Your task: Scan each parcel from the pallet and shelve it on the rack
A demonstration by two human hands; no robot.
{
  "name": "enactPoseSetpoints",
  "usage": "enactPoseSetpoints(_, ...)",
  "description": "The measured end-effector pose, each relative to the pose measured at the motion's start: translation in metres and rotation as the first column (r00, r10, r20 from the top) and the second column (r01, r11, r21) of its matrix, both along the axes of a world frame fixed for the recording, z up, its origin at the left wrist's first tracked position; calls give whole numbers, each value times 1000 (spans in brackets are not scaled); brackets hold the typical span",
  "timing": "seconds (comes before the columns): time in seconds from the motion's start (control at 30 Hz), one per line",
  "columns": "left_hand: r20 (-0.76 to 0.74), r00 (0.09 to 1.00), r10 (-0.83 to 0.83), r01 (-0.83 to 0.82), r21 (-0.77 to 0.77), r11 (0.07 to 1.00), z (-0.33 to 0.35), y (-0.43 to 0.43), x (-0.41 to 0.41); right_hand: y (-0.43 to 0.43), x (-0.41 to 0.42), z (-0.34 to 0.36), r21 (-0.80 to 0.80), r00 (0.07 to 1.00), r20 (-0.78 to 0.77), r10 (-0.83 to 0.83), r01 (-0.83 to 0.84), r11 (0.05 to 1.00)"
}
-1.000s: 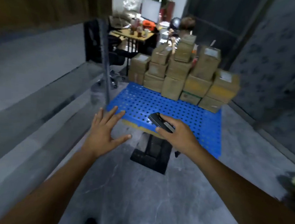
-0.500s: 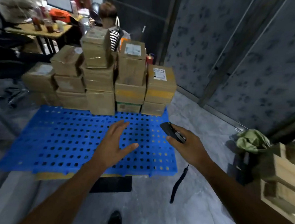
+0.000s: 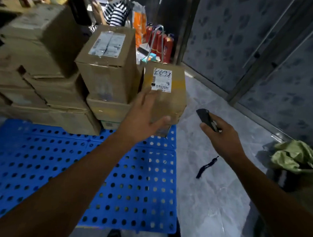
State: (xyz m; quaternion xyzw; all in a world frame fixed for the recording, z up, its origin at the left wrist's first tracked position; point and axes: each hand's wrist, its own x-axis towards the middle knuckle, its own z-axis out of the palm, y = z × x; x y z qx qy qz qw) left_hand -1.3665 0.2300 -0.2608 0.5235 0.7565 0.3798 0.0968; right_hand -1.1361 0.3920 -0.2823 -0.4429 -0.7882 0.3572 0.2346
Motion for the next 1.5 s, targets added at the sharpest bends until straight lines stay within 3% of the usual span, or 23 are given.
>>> enactPoseSetpoints(0.07,-130,988,84,-90,-46,995,-3,24,-2,38,-10,-10,-44,998,-29,52,-54,998)
enactPoseSetpoints(0.17,-395,910,124,-237,-252,938,-11,50,0,80,-25,-20,-85,986,-25,164,-166,982)
enactPoseSetpoints(0.2,-403,904,142,-269,-280,922,-16,54,1,90,-30,-22,-101,979,-26,202,-204,974)
enactPoseSetpoints(0.4,-162,942,293,-328,-266,907,-23,67,16,123,-45,-29,-186,941,-69,332,-339,922)
enactPoseSetpoints(0.7,5,904,428,-414,-237,879,-34,84,17,146,-50,-34,-285,935,-70,347,-352,892)
enactPoseSetpoints(0.9,48,891,452,-443,-128,887,-49,75,38,137,-32,-34,-388,940,-114,322,-340,856)
enactPoseSetpoints(1.1,68,919,388,-391,42,919,-65,6,103,87,39,-26,-410,921,-136,365,-388,826)
enactPoseSetpoints(1.3,101,939,328,-338,107,935,-96,-82,175,-1,115,-38,-416,910,-111,400,-408,812)
enactPoseSetpoints(1.5,170,909,380,-404,136,905,-136,-178,216,-92,148,-56,-429,884,-68,462,-444,787)
